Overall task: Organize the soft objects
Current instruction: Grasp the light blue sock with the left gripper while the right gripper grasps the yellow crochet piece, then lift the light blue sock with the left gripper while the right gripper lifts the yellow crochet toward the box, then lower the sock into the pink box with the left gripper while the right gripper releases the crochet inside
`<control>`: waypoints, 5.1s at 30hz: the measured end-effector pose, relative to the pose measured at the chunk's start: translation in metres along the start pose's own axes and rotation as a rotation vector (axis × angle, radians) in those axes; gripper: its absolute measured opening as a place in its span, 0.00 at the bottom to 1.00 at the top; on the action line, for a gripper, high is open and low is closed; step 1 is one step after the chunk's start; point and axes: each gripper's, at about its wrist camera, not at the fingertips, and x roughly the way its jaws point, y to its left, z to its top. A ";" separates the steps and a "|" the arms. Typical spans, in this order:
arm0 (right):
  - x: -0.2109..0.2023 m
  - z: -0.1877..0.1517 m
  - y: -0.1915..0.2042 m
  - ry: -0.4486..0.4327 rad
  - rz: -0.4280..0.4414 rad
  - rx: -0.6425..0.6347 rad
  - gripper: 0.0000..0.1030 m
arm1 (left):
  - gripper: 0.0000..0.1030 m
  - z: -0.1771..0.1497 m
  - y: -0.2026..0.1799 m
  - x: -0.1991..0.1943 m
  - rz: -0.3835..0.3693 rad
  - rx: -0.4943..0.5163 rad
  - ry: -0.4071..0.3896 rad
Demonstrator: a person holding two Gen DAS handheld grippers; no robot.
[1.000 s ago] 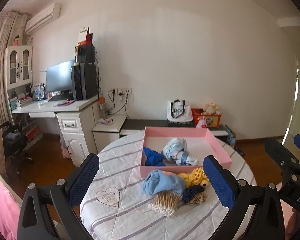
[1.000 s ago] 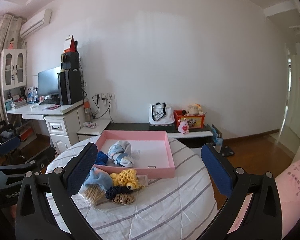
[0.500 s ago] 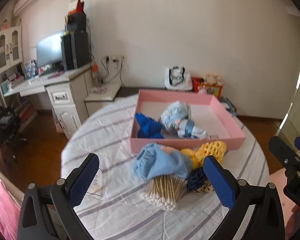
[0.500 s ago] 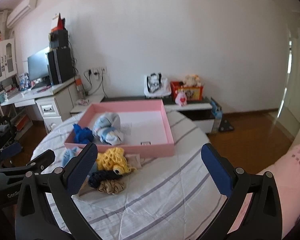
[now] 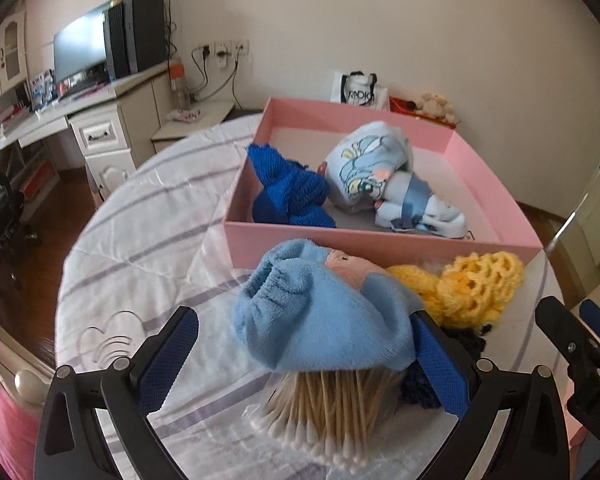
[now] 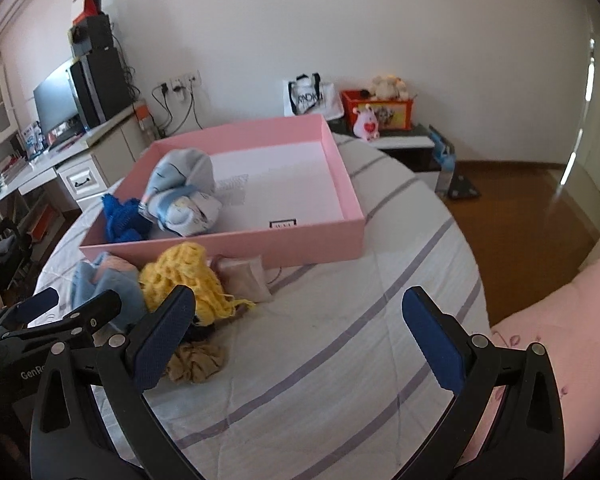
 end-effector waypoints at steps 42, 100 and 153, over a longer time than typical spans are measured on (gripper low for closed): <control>0.047 -0.004 0.092 0.088 0.047 -0.138 0.53 | 0.14 -0.011 0.057 -0.006 0.038 -0.004 -0.038; -0.166 0.001 0.035 -0.397 0.171 -0.076 0.21 | 0.14 -0.077 -0.001 -0.208 0.025 0.058 -0.425; -0.122 0.008 0.043 -0.303 0.150 -0.083 0.21 | 0.14 -0.064 0.003 -0.185 0.010 0.075 -0.343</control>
